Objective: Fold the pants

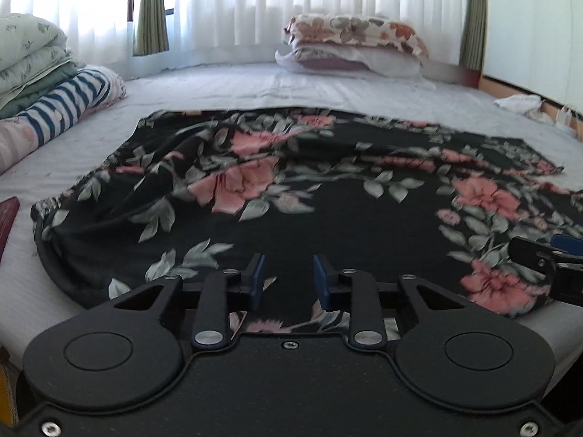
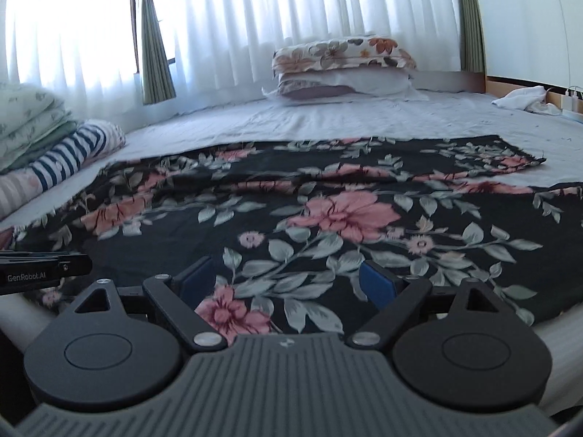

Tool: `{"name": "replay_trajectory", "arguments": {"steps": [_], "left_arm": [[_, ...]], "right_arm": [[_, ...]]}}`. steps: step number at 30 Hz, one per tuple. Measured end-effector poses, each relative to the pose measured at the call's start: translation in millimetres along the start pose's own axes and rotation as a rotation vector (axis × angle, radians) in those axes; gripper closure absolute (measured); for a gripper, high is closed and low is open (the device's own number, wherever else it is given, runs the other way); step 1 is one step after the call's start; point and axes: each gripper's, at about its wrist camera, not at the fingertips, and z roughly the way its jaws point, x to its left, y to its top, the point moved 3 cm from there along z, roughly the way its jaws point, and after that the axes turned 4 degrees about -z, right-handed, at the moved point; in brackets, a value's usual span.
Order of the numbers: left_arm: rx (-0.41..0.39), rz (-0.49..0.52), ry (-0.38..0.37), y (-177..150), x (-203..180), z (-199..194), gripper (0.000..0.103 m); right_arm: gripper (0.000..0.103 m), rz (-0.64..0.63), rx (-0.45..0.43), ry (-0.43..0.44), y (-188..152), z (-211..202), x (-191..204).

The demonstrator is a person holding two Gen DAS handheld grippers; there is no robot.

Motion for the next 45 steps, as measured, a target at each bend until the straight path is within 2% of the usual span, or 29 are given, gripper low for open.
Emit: {"name": "replay_trajectory", "arguments": {"steps": [2, 5, 7, 9, 17, 19, 27, 31, 34, 36, 38, 41, 45], "left_arm": [[0.027, -0.018, 0.028, -4, 11, 4, 0.075], [0.018, -0.031, 0.056, -6, 25, 5, 0.073], [0.016, -0.023, 0.085, -5, 29, 6, 0.071], [0.013, -0.029, 0.086, -5, 35, 7, 0.068], [0.009, -0.004, 0.111, -6, 45, 9, 0.065], [0.017, 0.002, 0.106, -5, 48, 9, 0.065], [0.037, -0.04, 0.155, -4, 62, 8, 0.065], [0.062, -0.004, 0.161, 9, 60, 3, 0.061], [0.032, -0.04, 0.114, 29, 62, -3, 0.045], [0.018, -0.076, 0.066, 47, 64, -5, 0.027], [0.005, -0.101, 0.029, 68, 67, -6, 0.017], [-0.027, -0.114, 0.02, 97, 72, -3, 0.012], [-0.014, -0.155, 0.029, 137, 84, 14, 0.007]], "right_arm": [[0.01, 0.005, 0.024, -0.017, -6, 4, -8], [0.01, 0.009, 0.061, -0.069, -14, 7, -28], [0.01, -0.042, 0.085, -0.142, -16, 7, -40], [0.005, -0.063, 0.101, -0.195, -16, 6, -53], [0.003, 0.069, 0.141, -0.355, -16, -6, -128], [0.001, 0.09, 0.178, -0.388, -14, -3, -144], [0.0, 0.123, 0.202, -0.412, -9, 2, -154], [0.0, 0.183, 0.2, -0.392, 3, -5, -155], [0.0, 0.227, 0.179, -0.34, 24, -13, -156], [0.0, 0.237, 0.162, -0.304, 42, -18, -155], [0.0, 0.251, 0.143, -0.268, 61, -20, -156], [0.0, 0.298, 0.113, -0.208, 87, -21, -162], [0.0, 0.391, 0.087, -0.157, 118, -16, -178]]}}
